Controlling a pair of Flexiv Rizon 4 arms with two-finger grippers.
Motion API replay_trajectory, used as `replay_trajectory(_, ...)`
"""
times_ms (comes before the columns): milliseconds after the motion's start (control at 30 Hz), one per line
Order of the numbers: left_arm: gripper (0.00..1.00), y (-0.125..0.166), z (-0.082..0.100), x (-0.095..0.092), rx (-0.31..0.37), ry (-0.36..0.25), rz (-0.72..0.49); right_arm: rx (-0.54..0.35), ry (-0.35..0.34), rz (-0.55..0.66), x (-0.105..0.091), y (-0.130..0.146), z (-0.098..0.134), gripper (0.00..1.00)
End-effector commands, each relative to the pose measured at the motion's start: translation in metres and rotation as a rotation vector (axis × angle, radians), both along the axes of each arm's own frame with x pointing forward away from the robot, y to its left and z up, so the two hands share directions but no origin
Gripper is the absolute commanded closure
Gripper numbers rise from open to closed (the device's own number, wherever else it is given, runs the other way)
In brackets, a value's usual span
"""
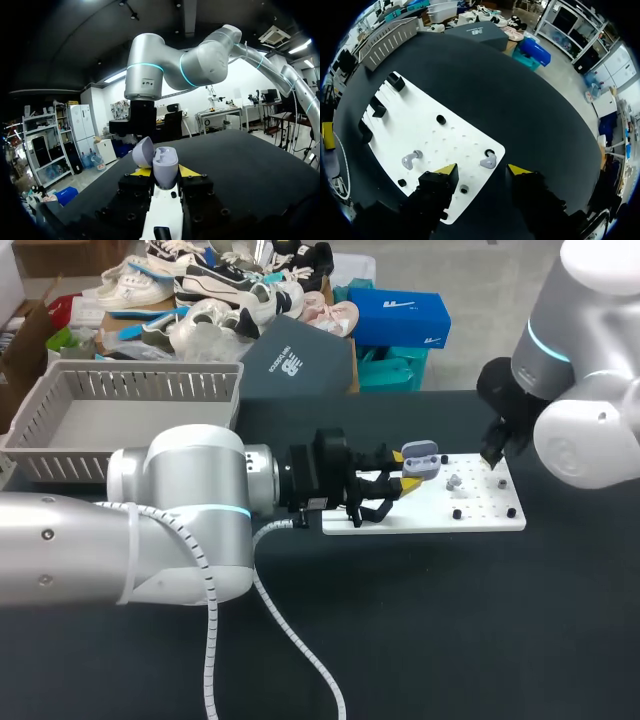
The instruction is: Pick up each earbud case from the left stands, insert the matching earbuds, close the lid, and place the case in the box.
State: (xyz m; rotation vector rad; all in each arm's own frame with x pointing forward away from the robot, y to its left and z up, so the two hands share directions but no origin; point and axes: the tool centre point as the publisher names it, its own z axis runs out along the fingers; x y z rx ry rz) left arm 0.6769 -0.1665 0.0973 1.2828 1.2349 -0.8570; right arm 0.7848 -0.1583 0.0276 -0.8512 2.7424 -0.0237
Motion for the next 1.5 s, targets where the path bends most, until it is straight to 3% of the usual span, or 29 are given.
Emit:
replay_trajectory(33,1.00,-0.0009,-0.0011,-0.0010,-0.004,-0.004,0.007,0.005,0.011,0.002,0.0084,0.0013,-0.0037,0.44)
replay_trajectory(233,1.00,-0.0009,-0.0011,-0.0010,-0.004,-0.004,0.007,0.005,0.018,0.004,0.0124,0.0025,-0.0062,0.51)
replay_trajectory(1000,1.00,-0.0009,-0.0011,-0.0010,-0.004,-0.004,0.007,0.023,0.032,-0.089,0.0090,-0.0002,-0.0105,0.56)
replay_trajectory(1500,1.00,-0.0009,-0.0011,-0.0010,-0.004,-0.004,0.007,0.021,0.041,-0.120,0.0084,-0.0010,-0.0116,0.67)
